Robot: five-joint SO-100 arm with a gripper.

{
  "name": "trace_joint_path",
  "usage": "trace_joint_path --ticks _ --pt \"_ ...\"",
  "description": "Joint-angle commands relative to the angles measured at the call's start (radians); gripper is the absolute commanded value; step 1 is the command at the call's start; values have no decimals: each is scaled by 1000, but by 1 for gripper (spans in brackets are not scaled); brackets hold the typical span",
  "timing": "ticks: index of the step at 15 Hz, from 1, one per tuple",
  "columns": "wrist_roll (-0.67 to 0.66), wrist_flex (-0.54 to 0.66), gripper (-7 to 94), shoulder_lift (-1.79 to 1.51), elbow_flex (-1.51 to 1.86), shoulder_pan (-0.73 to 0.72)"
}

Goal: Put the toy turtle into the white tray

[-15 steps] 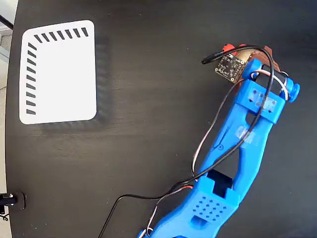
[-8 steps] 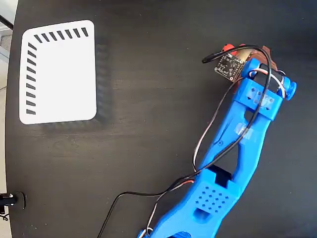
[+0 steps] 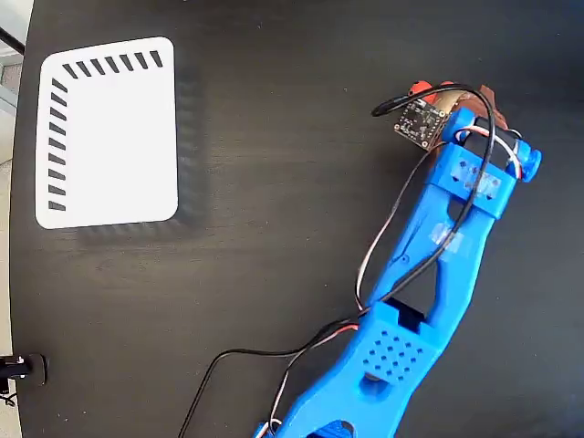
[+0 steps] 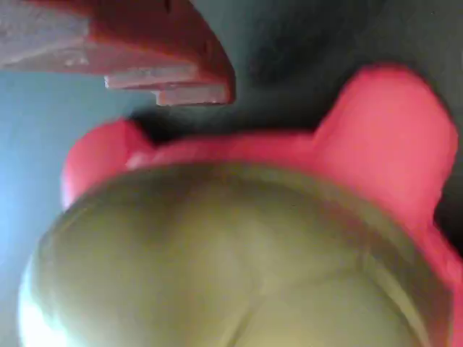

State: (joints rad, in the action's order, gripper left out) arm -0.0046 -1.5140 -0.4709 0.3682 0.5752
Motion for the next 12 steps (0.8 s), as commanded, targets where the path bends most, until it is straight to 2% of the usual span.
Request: trace_joint_path --ticks 1,5,8,12 --pt "2 -11 62 -28 -80 -2" --pt "-9 14 53 -8 -74 -5" --pt "-5 40 39 -11 -46 -5" --pt "5 74 8 -55 23 -2"
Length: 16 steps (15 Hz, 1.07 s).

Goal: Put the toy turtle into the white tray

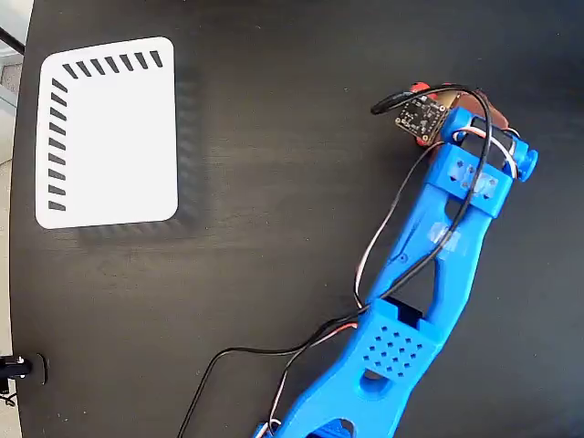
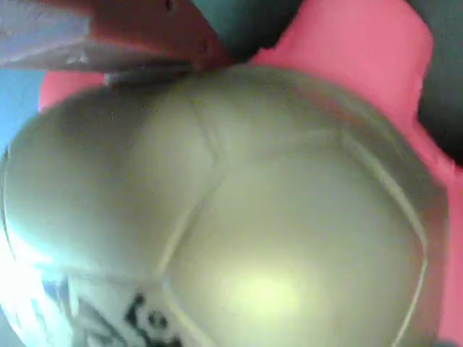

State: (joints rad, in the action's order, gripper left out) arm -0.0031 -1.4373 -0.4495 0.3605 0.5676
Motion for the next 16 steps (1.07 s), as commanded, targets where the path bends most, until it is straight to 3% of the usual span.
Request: trace_joint_path --ticks 1,4,16 --pt "5 12 4 -97 67 5" --pt "12 57 -4 -164 169 2" --pt "71 -8 -4 -808 482 -44"
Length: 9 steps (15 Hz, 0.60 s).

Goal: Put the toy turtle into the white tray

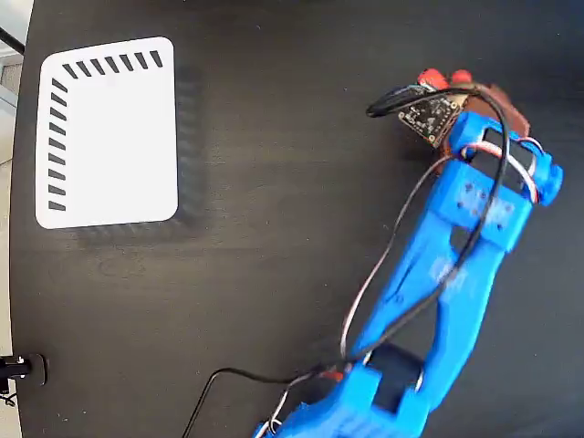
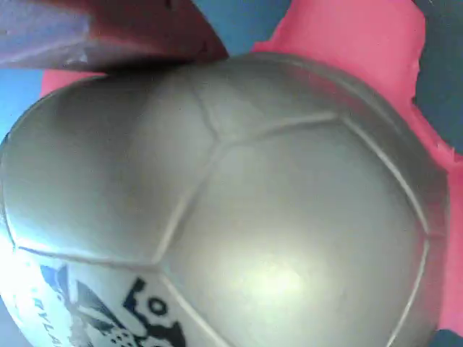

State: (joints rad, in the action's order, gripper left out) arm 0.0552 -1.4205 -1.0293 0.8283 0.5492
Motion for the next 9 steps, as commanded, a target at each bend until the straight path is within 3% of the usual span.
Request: trace_joint_path --ticks 1,5,9 --pt "11 -40 -4 -295 38 -49" --pt "-9 -23 -4 -634 275 -181" --pt "-64 89 -4 -857 561 -471"
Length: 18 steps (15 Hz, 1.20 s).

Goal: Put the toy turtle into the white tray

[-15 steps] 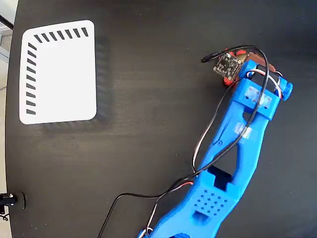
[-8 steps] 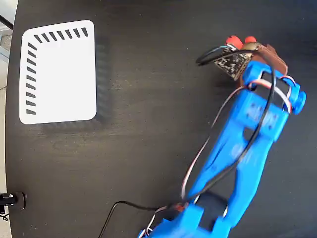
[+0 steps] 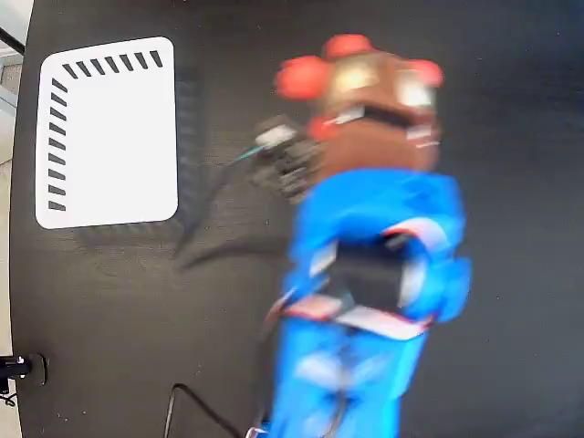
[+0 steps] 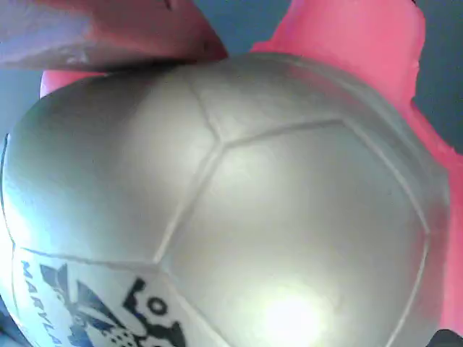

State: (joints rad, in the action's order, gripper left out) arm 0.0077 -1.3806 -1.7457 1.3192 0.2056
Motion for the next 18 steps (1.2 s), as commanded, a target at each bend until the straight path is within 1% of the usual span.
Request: trace_joint_path --ticks 1,4,6,9,12,15,18 --pt "-17 63 -4 -153 98 -216" --pt "-3 98 -4 -153 130 -477" --pt "12 100 -4 -124 126 -632" --pt "44 83 -4 15 35 -784" --pt "89 34 -4 210 -147 -828" --pt "124 6 -4 388 -328 -833" --pt "140 25 -4 485 -436 -805"
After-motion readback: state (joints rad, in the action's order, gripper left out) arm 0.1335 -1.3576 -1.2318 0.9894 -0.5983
